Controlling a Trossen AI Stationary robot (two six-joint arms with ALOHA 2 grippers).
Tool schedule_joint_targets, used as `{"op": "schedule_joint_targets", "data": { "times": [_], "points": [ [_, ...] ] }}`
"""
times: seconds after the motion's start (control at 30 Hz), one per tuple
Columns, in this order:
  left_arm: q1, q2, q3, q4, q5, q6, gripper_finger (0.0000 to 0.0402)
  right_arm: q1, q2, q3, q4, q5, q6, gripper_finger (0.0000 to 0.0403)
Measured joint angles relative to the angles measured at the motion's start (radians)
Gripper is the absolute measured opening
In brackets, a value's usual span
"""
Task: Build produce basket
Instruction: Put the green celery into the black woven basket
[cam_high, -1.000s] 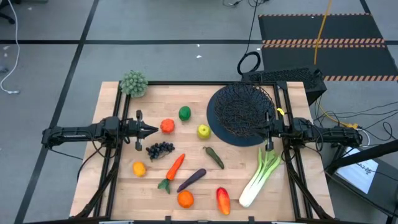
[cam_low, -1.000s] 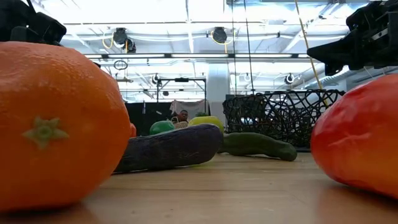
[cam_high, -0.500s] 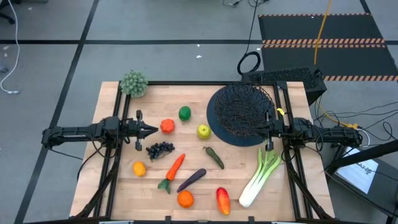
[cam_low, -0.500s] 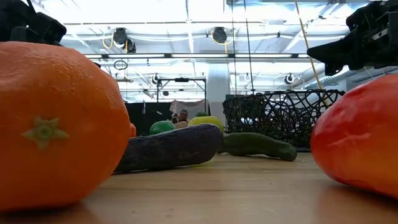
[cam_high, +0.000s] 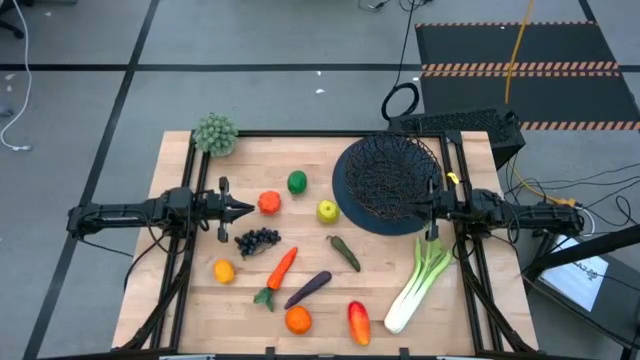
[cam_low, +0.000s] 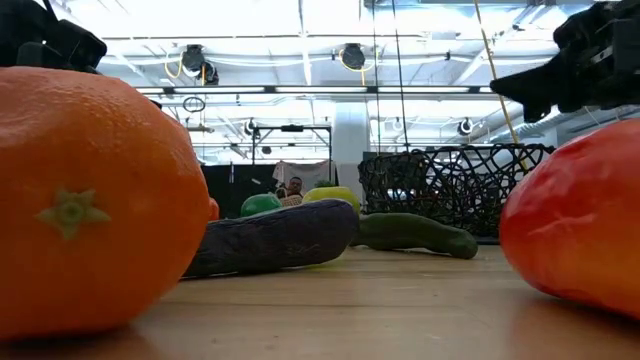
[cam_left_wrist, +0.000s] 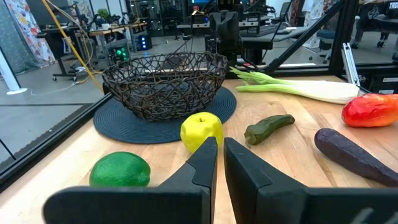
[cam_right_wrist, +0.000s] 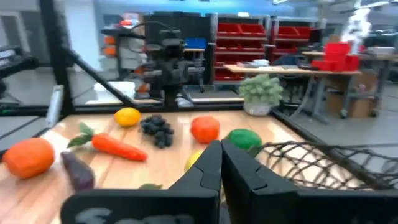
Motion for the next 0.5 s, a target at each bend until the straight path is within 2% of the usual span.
{"op": "schedule_joint_targets", "data": {
  "times": [0.3, 0.5],
  "points": [
    [0.000, 0.000, 0.000, 0.000, 0.000, 0.000, 0.0033, 0.000, 0.217, 0.261, 0.008, 0.052, -0.023, 0.0000],
    [0.000, 0.000, 0.000, 0.000, 0.000, 0.000, 0.0033, 0.000, 0.410, 0.535, -0.170, 0.031, -0.009, 0.0000]
  ]
}}
